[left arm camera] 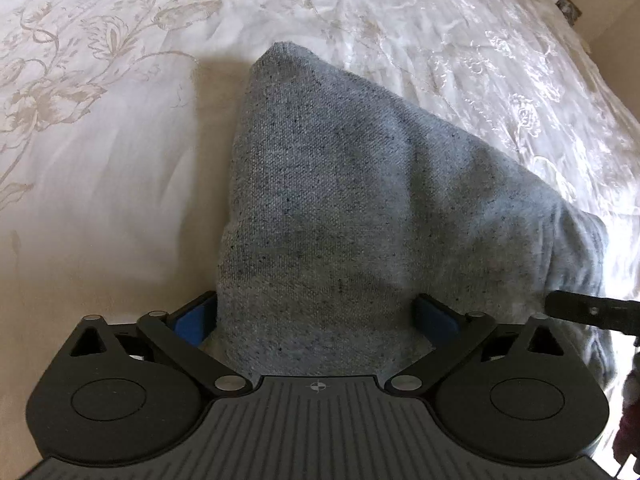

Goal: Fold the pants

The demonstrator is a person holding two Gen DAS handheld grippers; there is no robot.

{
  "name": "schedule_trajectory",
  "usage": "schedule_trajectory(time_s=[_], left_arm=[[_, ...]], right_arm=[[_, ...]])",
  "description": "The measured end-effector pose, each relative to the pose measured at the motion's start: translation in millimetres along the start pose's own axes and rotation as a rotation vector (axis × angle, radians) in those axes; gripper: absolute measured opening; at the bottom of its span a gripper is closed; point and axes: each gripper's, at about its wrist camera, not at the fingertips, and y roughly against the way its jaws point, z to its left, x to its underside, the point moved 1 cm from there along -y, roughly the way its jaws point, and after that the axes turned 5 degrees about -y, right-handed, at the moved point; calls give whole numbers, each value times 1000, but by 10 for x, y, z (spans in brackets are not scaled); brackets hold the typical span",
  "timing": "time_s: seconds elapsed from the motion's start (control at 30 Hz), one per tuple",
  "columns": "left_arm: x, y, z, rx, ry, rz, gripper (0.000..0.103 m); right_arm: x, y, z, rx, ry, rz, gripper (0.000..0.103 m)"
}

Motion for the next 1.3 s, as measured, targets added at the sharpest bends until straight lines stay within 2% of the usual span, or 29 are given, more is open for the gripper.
schedule_trajectory(time_s=[0.03,0.07,0.1,0.13,0.23,0.43,0.6,0.77,0.9,0.93,1.0,1.07,1.1,1.13,1.17,1.23,1.3], left_arm=[[18,50,-36,8,-11,-18,71],[37,110,-75,11,-26,-34,51],[47,162,-130,-5,-42,-47,44],[58,217,-193,-22,-64,-60,32],[119,383,-370,-67,-134,-111,22],[133,893,-336,-51,-124,-239,20],[-243,1169,-45,-78,-114,-314,20],[-778,1296,435,-112,-101,-348,20],[-1124,1270,741,-157,-111,-363,21],[-1213,1207,840,-170,-99,-352,23],[-1318,1054,1041,-220,-52,-308,27],[-1335,899,1253,-293,26,-257,26],[-1316,877,1336,-311,52,-251,26],[-1274,869,1392,-316,70,-255,26],[-1214,875,1429,-323,74,-260,26],[-1101,924,1409,-336,51,-279,26],[-998,1009,1358,-330,20,-305,27]], right_arm=[[3,16,42,1,9,-7,63],[10,70,77,-5,17,-13,47],[19,141,115,-7,24,-26,38],[22,201,148,-3,32,-37,34],[74,431,360,6,87,-80,29],[138,801,807,-52,152,-134,27],[-69,840,1198,-123,175,-147,27],[-540,570,1837,-167,205,-180,27],[-990,230,2304,-163,230,-209,27],[-1072,143,2365,-156,229,-213,28],[-1231,-95,2495,-79,236,-227,39],[-1330,-341,2508,88,230,-224,39],[-1343,-425,2480,175,229,-223,39],[-1349,-478,2473,224,226,-224,39],[-1334,-495,2439,255,213,-229,39],[-1251,-442,2363,248,182,-242,42],[-1151,-369,2355,244,181,-265,49]])
